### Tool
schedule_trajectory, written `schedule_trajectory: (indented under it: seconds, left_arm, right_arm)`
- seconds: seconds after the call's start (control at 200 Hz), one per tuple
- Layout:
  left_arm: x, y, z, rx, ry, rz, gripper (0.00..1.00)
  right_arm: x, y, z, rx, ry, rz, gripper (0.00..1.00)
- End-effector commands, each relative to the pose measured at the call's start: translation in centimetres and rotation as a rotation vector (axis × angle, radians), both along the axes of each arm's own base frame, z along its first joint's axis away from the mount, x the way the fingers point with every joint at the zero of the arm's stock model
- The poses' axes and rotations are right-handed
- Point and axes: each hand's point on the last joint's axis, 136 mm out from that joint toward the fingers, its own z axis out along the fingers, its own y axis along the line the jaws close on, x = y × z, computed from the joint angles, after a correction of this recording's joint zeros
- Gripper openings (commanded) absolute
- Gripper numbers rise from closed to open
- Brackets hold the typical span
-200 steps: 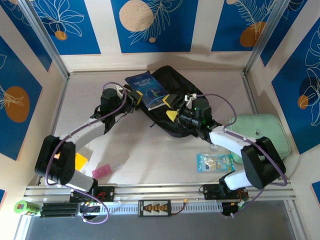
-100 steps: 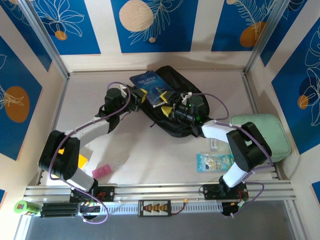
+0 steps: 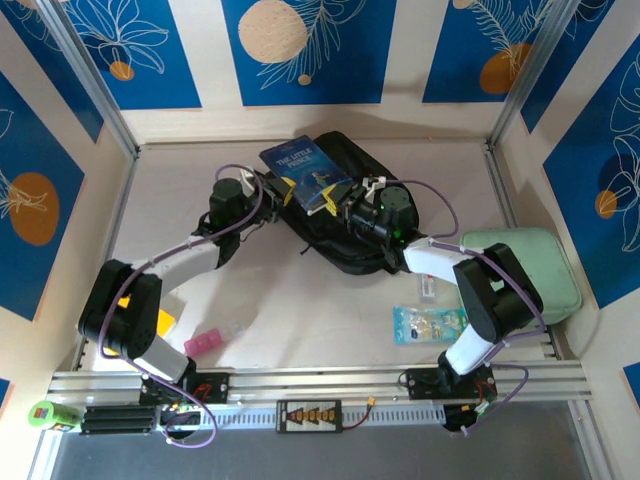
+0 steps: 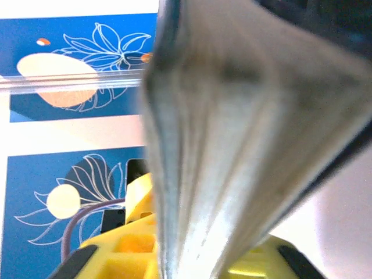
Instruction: Pack books, pencil case, and school supplies into a backpack
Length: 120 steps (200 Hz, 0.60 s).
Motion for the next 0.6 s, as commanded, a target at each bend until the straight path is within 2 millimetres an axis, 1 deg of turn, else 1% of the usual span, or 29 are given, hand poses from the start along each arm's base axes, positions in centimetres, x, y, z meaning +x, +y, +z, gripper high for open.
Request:
schedule_trajectory:
  seconds: [0.0,0.1,0.18,0.2,0.25,0.335,0.35,0.355,0.37,0.5,0.595]
  left_arm:
    - [-1.4,-0.4,0.6,0.103,-0.108,-0.064,0.16]
    - [-2.1,0.4,-1.8,0.26,-0.099,-0.074,0.35]
    - [-2.7,1.5,-4.3,0.407,-0.061,-0.079,0.52]
    - [-2.9,1.8,-5.1,0.441,-0.041,-0.081,0.55]
    - [-3.2,2.2,-6.3,0.51,-0.023,-0.095,0.63]
    - [-3.9,2.0,-8.6,0.576,0.021,-0.15,0.69]
    - [-3.9,1.8,-8.9,0.58,0.023,-0.165,0.69]
    - [-4.0,1.7,-9.0,0.581,0.025,-0.17,0.69]
    - [-4.0,1.5,-9.3,0.583,0.028,-0.185,0.7]
    - [-4.4,-1.0,-11.5,0.607,0.07,-0.301,0.73]
    - [-3.7,-2.3,-13.0,0.67,0.096,-0.349,0.74]
  right_arm:
    - [0.1,-1.1,0.7,-0.048,-0.034,-0.027,0.11]
    - [-0.5,-2.4,0.6,-0.109,-0.042,-0.057,0.08]
    - [-0.9,-3.9,1.0,-0.168,-0.063,-0.088,0.08]
    - [-1.1,-4.2,1.1,-0.186,-0.07,-0.096,0.08]
    - [-1.6,-5.4,1.3,-0.23,-0.079,-0.116,0.08]
    - [-2.4,-7.4,1.6,-0.306,-0.081,-0.144,0.07]
    - [-2.5,-7.8,1.3,-0.323,-0.07,-0.149,0.07]
    - [-2.6,-8.0,1.7,-0.324,-0.077,-0.156,0.07]
    - [-2.7,-8.4,1.4,-0.341,-0.07,-0.16,0.08]
    - [-4.2,-11.6,1.9,-0.457,-0.073,-0.223,0.08]
    - [-5.2,-13.4,2.1,-0.512,-0.068,-0.262,0.08]
